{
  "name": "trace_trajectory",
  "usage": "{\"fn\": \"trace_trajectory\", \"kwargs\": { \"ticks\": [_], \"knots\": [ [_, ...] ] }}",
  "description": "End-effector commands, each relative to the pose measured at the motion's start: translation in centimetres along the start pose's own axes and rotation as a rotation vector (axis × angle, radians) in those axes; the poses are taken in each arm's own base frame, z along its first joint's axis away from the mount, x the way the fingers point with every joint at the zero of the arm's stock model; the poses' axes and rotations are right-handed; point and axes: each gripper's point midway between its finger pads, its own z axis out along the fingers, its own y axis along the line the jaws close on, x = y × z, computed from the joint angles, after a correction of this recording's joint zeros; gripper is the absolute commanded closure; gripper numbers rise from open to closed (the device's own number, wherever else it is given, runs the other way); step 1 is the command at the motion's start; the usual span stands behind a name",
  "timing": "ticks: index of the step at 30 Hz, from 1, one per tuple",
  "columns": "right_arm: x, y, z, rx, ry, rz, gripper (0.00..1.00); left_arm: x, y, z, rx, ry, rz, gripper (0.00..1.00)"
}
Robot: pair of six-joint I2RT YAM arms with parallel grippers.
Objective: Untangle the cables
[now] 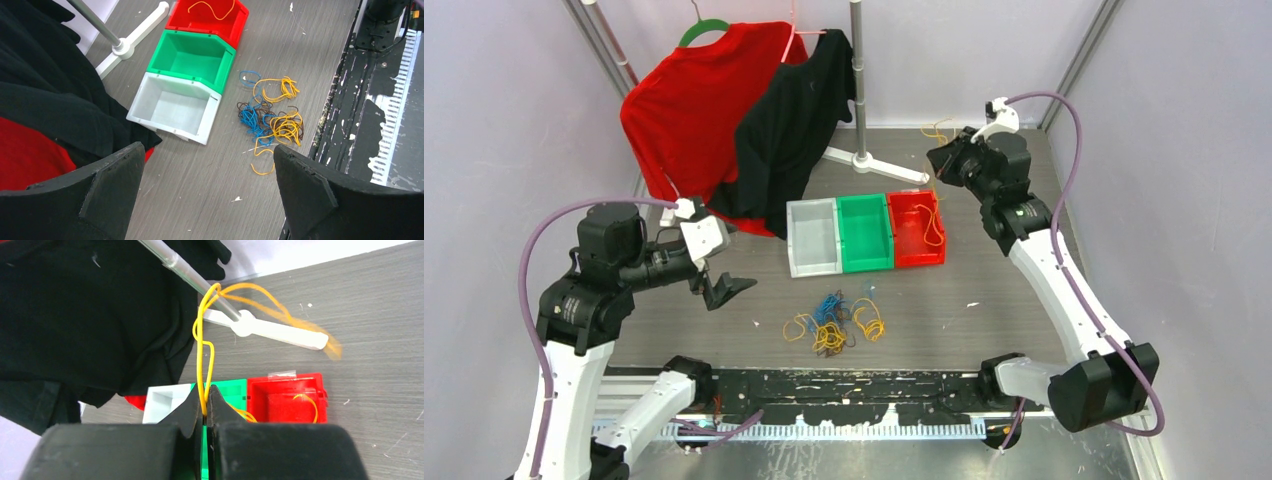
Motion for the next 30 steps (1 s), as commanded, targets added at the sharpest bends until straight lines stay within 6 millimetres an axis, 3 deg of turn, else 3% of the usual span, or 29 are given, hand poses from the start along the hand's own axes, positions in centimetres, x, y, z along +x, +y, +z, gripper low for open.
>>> {"fn": "trace_trajectory", "kwargs": {
  "ticks": [1,6,16,22,30],
  "knots": [
    [0.5,-1.3,0.9,0.023,-0.033,-0.016,0.99,-0.6,0.4,-0.2,-0.020,-0.019,0.031,0.00],
    [3.4,-2.9,1.8,0.063,0.028,-0.007,0.99,-0.7,0.5,0.0,-0.017,-0.024,0.021,0.00],
    [10.4,-2.5,1.3,0.092,0.178,-0.090,0.99,-0.6,0.6,0.2,-0.015,-0.026,0.014,0.01],
    [12.9,-2.7,1.8,0.088,0.256,-0.038,0.99,-0.6,0.6,0.2,-0.016,-0.027,0.016,0.00],
    [16.1,-5.3,3.0,0.202,0.420,0.088,0.99,-0.6,0.5,0.0,-0.018,-0.025,0.030,0.00]
  ]
}}
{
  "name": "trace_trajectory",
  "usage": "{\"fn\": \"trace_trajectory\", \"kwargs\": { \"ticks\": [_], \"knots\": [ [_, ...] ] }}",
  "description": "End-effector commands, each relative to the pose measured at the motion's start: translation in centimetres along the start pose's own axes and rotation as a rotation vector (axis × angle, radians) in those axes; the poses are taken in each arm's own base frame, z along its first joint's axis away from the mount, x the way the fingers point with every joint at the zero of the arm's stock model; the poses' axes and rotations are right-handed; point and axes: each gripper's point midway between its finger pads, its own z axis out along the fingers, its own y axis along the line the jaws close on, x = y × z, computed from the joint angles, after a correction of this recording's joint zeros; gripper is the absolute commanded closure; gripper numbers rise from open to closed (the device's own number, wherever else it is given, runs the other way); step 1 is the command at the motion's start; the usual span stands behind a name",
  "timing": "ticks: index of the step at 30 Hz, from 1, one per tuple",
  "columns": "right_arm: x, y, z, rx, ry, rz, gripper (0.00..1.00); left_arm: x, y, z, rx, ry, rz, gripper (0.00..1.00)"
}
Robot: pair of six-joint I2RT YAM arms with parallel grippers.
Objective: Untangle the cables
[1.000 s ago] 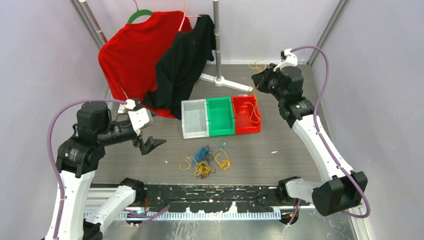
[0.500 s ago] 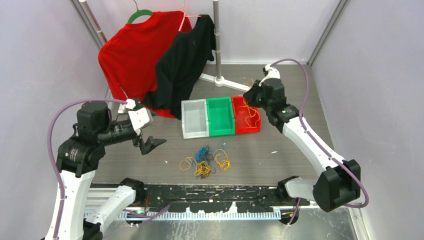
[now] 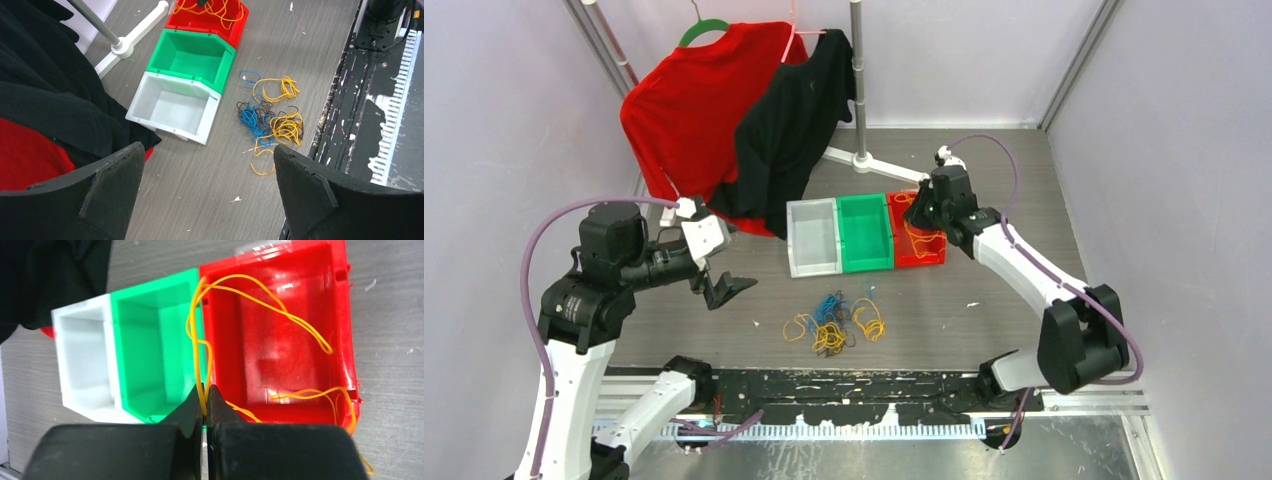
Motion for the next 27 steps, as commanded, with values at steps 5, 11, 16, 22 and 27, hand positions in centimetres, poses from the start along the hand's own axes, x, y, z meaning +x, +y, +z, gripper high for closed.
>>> {"fn": "trace_trajectory", "kwargs": {
  "ticks": [5,11,16,22,27],
  "knots": [
    [0.5,-1.4,1.8,0.063,0.119,0.112,0.99,-0.7,0.3,-0.2,-0.015,-0.029,0.046,0.00],
    [-1.7,-1.7,3.2,0.094,0.062,0.050,0.99,-0.9,0.3,-0.1,-0.013,-0.035,0.046,0.00],
    [-2.9,-2.5,5.4,0.149,0.076,-0.054,0.99,-1.0,0.5,-0.1,-0.018,-0.036,0.050,0.00],
    [-1.7,-4.6,8.6,0.240,0.187,-0.153,0.99,-0.9,0.7,-0.2,-0.027,-0.031,0.058,0.00],
    [-1.3,-5.4,9.7,0.277,0.192,-0.201,0.92,-0.9,0.7,-0.2,-0.027,-0.029,0.061,0.00]
  ]
}}
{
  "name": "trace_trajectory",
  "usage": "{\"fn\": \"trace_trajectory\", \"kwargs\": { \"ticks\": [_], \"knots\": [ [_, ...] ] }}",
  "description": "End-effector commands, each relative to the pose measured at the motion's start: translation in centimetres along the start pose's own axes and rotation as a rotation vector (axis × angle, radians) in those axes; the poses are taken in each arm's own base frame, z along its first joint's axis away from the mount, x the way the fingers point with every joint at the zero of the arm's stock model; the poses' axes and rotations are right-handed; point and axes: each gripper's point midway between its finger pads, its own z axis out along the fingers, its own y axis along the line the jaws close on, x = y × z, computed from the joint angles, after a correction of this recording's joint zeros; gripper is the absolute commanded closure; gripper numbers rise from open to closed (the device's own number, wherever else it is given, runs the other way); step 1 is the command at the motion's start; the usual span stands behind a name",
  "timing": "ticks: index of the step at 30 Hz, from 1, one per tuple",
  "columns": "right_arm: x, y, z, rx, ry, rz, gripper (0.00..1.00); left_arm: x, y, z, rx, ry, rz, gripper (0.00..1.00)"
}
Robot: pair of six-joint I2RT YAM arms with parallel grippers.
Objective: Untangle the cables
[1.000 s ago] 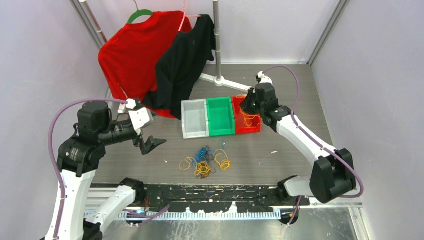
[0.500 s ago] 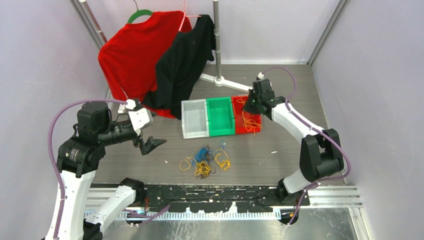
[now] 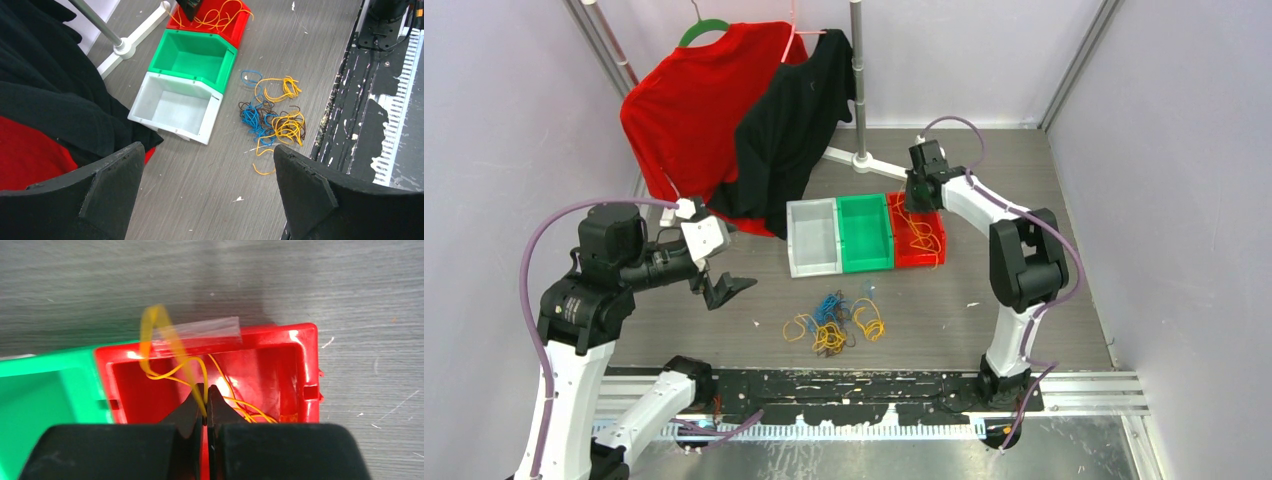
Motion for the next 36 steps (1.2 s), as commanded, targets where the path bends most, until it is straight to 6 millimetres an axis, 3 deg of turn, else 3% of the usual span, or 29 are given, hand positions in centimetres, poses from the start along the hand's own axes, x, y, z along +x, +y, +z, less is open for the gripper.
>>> {"fn": "trace_trajectory", "kwargs": {
  "ticks": [1,5,11,16,20,23,31,36],
  "knots": [
    [-1.8,-0.1,-0.7,0.044,-0.051,-0.078,0.88,-0.8,0.7,-0.1,-0.023,-0.028,0.052,0.00],
    [-3.9,1.2,-2.9,0.022,-0.128,-0.103,0.68,-0.7,0.7,0.0,-0.019,-0.025,0.050,0.00],
    [-7.3,2.2,-7.7,-0.018,-0.233,-0.117,0.47,-0.8,0.6,0.0,-0.017,-0.026,0.045,0.00],
    [-8.4,2.1,-10.9,-0.023,-0.281,-0.128,0.44,-0.8,0.4,-0.1,-0.016,-0.030,0.045,0.00],
    [-7.8,2.0,-12.4,-0.033,-0.287,-0.114,0.45,-0.9,0.3,-0.2,-0.017,-0.031,0.042,0.00],
    [-5.7,2.4,-13.6,-0.047,-0.274,-0.107,0.49,-0.8,0.2,-0.3,-0.016,-0.025,0.032,0.01],
    [5.4,-1.3,-14.7,0.022,-0.162,-0.106,0.48,-0.2,0.2,-0.2,-0.008,0.004,0.005,0.01],
    [8.3,-3.1,-14.3,0.040,-0.146,-0.101,0.47,-0.4,0.4,0.1,-0.004,-0.005,0.003,0.01]
  ]
}}
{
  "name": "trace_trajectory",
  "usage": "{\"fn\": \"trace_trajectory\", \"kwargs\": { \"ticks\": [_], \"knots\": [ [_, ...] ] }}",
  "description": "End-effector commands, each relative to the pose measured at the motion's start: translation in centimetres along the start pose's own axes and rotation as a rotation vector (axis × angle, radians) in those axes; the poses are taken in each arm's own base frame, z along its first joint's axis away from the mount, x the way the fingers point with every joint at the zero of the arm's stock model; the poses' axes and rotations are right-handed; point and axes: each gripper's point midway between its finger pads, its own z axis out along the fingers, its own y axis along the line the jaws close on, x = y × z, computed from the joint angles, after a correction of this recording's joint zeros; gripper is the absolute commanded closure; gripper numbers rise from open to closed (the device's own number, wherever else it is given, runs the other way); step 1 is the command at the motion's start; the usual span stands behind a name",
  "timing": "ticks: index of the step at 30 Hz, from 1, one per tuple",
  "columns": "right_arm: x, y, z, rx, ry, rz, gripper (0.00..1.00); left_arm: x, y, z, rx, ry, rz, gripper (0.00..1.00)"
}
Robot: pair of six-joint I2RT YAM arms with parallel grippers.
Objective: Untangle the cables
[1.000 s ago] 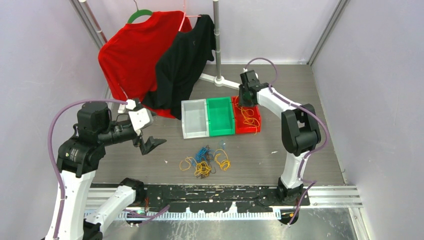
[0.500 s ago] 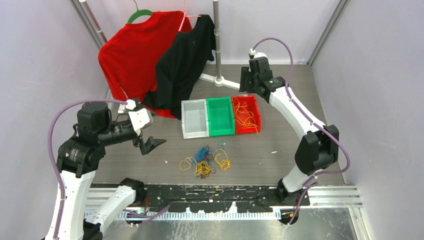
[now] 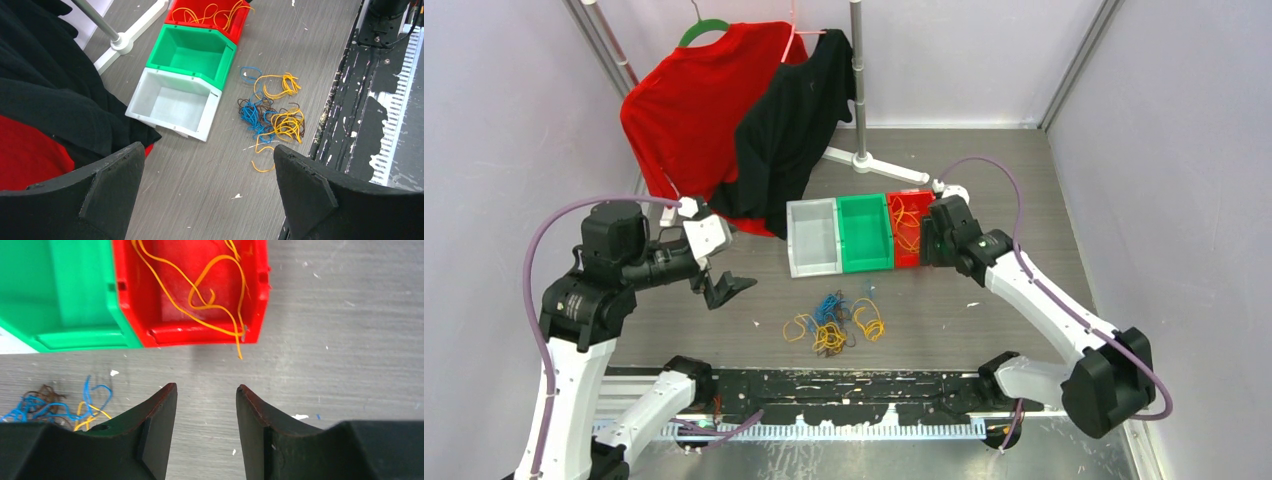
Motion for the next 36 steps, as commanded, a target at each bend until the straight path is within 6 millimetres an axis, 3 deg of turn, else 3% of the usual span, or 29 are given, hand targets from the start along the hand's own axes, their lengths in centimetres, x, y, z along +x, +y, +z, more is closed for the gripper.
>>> {"fn": "trace_trajectory", "kwargs": {
  "ticks": [1,9,14,22,28,30,32,35,36],
  "knots": [
    [0.1,-1.0,0.0,0.040,-0.043,0.042,0.47,-0.8,0.3,0.0,-0.005,-0.021,0.011,0.01],
    [0.0,-1.4,4.0,0.096,-0.013,-0.006,0.52,-0.5,-0.2,-0.4,0.003,-0.007,-0.010,0.01],
    [-1.5,-1.6,5.7,0.146,-0.037,-0.029,0.59,-0.5,-0.3,-0.6,-0.003,-0.005,-0.003,0.01],
    [-4.1,-0.6,7.0,0.141,-0.069,-0.063,0.88,-0.3,-0.5,-0.6,0.000,-0.002,-0.003,0.00],
    [-5.3,-0.7,9.0,0.152,-0.059,-0.077,0.95,0.3,-0.8,-0.6,0.011,0.018,-0.026,0.00],
    [-5.7,-0.5,9.2,0.143,-0.052,-0.072,0.96,0.8,-1.1,-0.6,0.019,0.030,-0.039,0.00],
    [-6.2,0.5,8.2,0.111,-0.060,-0.075,0.93,1.2,-1.3,-0.5,0.027,0.043,-0.058,0.00],
    [-7.0,3.6,5.3,0.030,-0.139,-0.107,0.69,2.2,-1.5,0.0,0.039,0.068,-0.098,0.01],
    [-6.9,4.5,4.3,0.009,-0.151,-0.124,0.67,2.5,-1.4,0.1,0.039,0.077,-0.111,0.01]
  ]
}}
